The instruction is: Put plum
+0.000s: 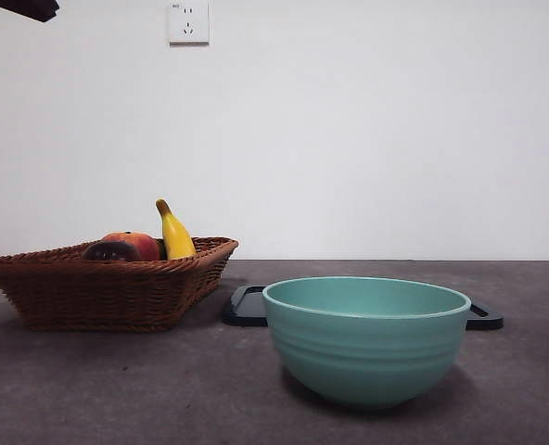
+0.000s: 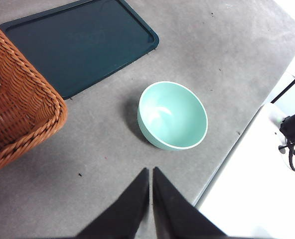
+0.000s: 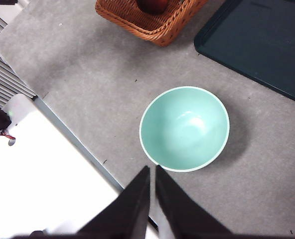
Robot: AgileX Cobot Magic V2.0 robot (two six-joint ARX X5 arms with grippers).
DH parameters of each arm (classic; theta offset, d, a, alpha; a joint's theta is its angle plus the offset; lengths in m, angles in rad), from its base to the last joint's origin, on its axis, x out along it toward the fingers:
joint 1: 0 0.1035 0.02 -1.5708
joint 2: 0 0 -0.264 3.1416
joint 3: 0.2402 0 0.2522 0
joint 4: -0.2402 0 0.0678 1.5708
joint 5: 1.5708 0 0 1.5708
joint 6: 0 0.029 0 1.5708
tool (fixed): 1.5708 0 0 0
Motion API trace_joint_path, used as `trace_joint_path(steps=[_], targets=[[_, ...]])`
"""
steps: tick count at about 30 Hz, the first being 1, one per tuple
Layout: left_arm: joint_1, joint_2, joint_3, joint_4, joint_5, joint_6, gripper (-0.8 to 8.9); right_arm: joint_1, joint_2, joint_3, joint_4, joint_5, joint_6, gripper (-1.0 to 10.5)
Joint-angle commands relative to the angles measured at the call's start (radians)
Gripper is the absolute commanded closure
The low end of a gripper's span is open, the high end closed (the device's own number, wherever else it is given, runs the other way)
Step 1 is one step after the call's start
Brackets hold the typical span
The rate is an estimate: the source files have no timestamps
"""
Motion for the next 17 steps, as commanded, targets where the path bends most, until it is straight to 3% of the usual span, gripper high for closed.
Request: trace_joint_path(steps=[1, 17], targets=[[-0.004, 0.006, 0.016, 0.009, 0.006, 0.0, 8.05, 0.008, 0.006, 0.015, 0.008, 0.0, -0.008, 9.4], [-0.003, -0.005, 0.016, 0.019, -0.005, 0.021, 8.05, 0.008, 0.006, 0.015, 0.008, 0.0, -0.008, 9.4]])
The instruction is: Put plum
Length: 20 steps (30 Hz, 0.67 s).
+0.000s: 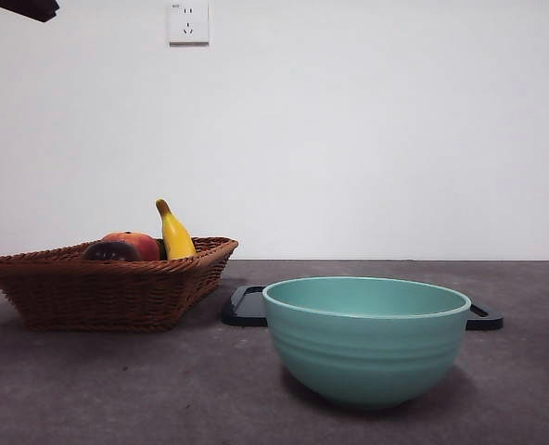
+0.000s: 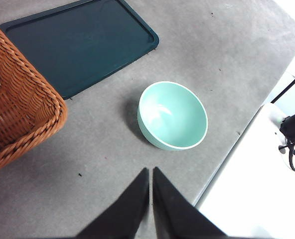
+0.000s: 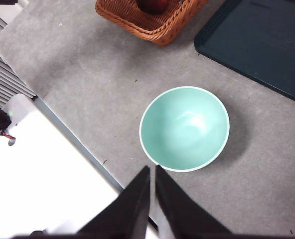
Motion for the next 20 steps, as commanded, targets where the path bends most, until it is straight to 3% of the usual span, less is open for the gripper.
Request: trace_joint_path(steps=[1, 5, 9, 13, 16, 20], targets=[[0.001, -0.014, 0.016, 0.037, -0.025, 0.031, 8.05, 0.008, 0.006, 0.015, 0.008, 0.0, -0.008, 9.4], [0.055, -0.082, 0.01, 0.183, -0.13, 0.027, 8.05, 0.008, 0.006, 0.015, 0.009, 0.0, -0.008, 9.4], [0.14, -0.194, -0.071, 0.495, -0.203, 0.02, 8.05, 0.008, 0.006, 0.015, 0.009, 0.0, -0.008, 9.4], [0.216, -0.334, -0.235, 0.778, -0.338, -0.003, 8.05, 0.008, 0.006, 0.015, 0.009, 0.0, -0.008, 9.4], [0.262, -0.444, -0.371, 0.887, -0.435, -0.003, 8.05, 0.008, 0.006, 0.015, 0.009, 0.0, -0.008, 9.4], [0.299, -0.57, -0.526, 0.915, -0.523, -0.002, 8.05, 0.008, 0.006, 0.015, 0.009, 0.0, -0.008, 9.4]])
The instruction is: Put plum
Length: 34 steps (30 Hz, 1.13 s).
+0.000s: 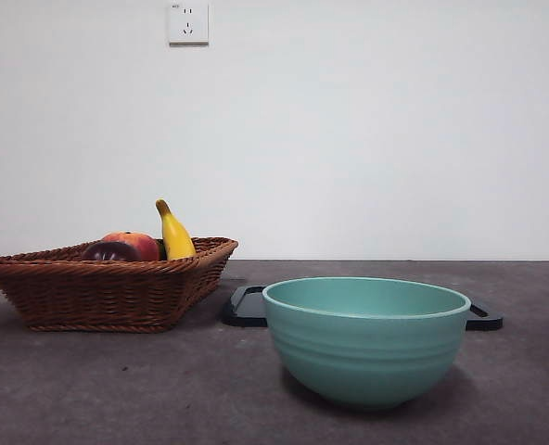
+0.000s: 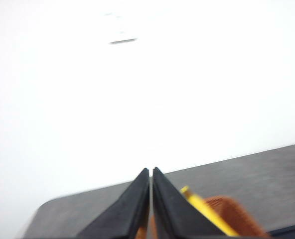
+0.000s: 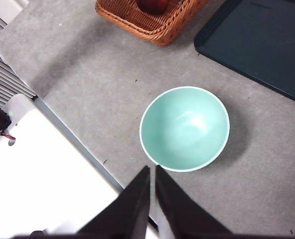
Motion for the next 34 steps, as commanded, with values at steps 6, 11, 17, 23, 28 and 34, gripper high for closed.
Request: trace_joint_path(steps=[6, 11, 17, 23, 28, 34], targets=[[0.045, -0.195, -0.264, 0.005, -0.084, -0.01, 8.05, 0.008, 0.007, 0.015, 0.009, 0.0, -0.008, 9.4], [0.054, -0.276, -0.371, -0.01, -0.084, -0.035, 8.05, 0.008, 0.007, 0.015, 0.009, 0.0, -0.008, 9.4], [0.059, -0.332, -0.455, -0.009, -0.088, -0.059, 8.05, 0.008, 0.007, 0.015, 0.009, 0.0, -0.008, 9.4], [0.059, -0.357, -0.505, -0.011, -0.103, -0.058, 8.05, 0.008, 0.007, 0.015, 0.009, 0.0, -0.008, 9.4], [0.06, -0.372, -0.518, -0.068, -0.106, -0.058, 8.05, 0.008, 0.007, 0.015, 0.01, 0.0, -0.008, 9.4], [0.063, -0.377, -0.518, -0.173, -0.106, -0.058, 8.05, 0.008, 0.007, 0.015, 0.009, 0.0, -0.008, 9.4]])
